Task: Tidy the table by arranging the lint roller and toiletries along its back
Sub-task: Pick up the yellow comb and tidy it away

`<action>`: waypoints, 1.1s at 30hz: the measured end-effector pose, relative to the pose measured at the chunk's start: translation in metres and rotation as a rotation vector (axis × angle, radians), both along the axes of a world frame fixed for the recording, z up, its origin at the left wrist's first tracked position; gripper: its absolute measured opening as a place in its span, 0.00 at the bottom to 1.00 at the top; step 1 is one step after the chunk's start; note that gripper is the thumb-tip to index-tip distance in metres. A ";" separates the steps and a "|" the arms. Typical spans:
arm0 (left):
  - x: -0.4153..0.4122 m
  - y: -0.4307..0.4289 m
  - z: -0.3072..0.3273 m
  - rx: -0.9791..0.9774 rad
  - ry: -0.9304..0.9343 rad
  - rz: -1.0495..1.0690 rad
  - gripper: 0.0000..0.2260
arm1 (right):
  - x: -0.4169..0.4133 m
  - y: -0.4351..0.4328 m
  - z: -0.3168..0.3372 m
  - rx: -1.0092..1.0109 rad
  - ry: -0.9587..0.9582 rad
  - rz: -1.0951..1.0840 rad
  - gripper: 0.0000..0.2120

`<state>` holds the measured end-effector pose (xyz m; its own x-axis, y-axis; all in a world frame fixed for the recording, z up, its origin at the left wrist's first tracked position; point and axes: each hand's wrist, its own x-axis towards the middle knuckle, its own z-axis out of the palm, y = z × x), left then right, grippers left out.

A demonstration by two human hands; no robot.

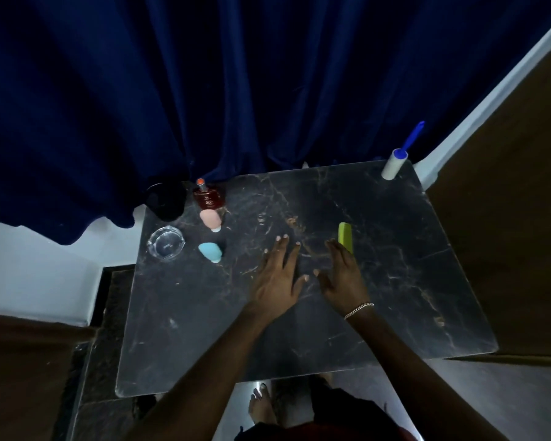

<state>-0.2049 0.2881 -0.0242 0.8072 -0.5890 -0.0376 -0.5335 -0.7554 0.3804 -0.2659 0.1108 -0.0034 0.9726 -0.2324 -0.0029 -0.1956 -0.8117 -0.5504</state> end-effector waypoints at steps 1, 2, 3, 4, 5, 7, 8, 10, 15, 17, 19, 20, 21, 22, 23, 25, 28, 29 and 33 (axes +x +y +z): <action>0.002 -0.011 -0.003 0.007 0.010 -0.001 0.34 | 0.001 -0.010 -0.003 0.001 0.013 -0.007 0.33; 0.005 -0.022 -0.006 0.008 0.015 0.002 0.34 | 0.002 -0.019 -0.007 0.007 0.027 -0.020 0.33; 0.007 -0.032 -0.009 0.007 0.021 0.007 0.33 | 0.004 -0.029 -0.010 0.016 0.045 -0.039 0.33; 0.008 -0.041 -0.011 0.005 0.029 0.013 0.33 | 0.006 -0.036 -0.012 0.029 0.069 -0.061 0.32; 0.010 -0.051 -0.014 0.000 0.049 0.025 0.33 | 0.008 -0.046 -0.015 0.044 0.095 -0.083 0.32; 0.011 -0.071 -0.021 -0.059 0.145 0.090 0.32 | 0.013 -0.063 -0.022 0.092 0.141 -0.122 0.29; 0.011 -0.081 -0.024 -0.118 0.220 0.143 0.31 | 0.016 -0.071 -0.025 0.117 0.165 -0.139 0.28; 0.011 -0.098 -0.030 -0.240 0.367 0.256 0.29 | 0.021 -0.083 -0.032 0.158 0.230 -0.188 0.27; 0.020 -0.138 -0.037 -0.406 0.632 0.593 0.23 | 0.036 -0.100 -0.050 0.437 0.396 -0.403 0.20; 0.022 -0.149 -0.040 -0.414 0.664 0.678 0.17 | 0.043 -0.104 -0.055 0.501 0.419 -0.450 0.24; 0.021 -0.154 -0.041 -0.444 0.715 0.737 0.07 | 0.046 -0.102 -0.056 0.516 0.431 -0.453 0.26; 0.021 -0.157 -0.041 -0.465 0.744 0.767 0.05 | 0.049 -0.101 -0.058 0.516 0.439 -0.453 0.26; 0.021 -0.160 -0.042 -0.480 0.758 0.792 0.06 | 0.051 -0.102 -0.060 0.506 0.442 -0.451 0.25; 0.021 -0.163 -0.041 -0.486 0.757 0.813 0.07 | 0.053 -0.102 -0.062 0.506 0.441 -0.457 0.25; 0.021 -0.164 -0.040 -0.490 0.749 0.831 0.08 | 0.054 -0.102 -0.065 0.528 0.430 -0.470 0.24; 0.021 -0.166 -0.040 -0.502 0.747 0.856 0.07 | 0.056 -0.102 -0.068 0.571 0.410 -0.494 0.23; 0.020 -0.168 -0.039 -0.509 0.769 0.889 0.08 | 0.056 -0.101 -0.069 0.604 0.382 -0.548 0.20; 0.019 -0.168 -0.040 -0.510 0.774 0.895 0.09 | 0.055 -0.099 -0.069 0.626 0.368 -0.570 0.19; 0.016 -0.173 -0.038 -0.455 0.765 0.874 0.05 | 0.054 -0.095 -0.074 0.678 0.356 -0.577 0.18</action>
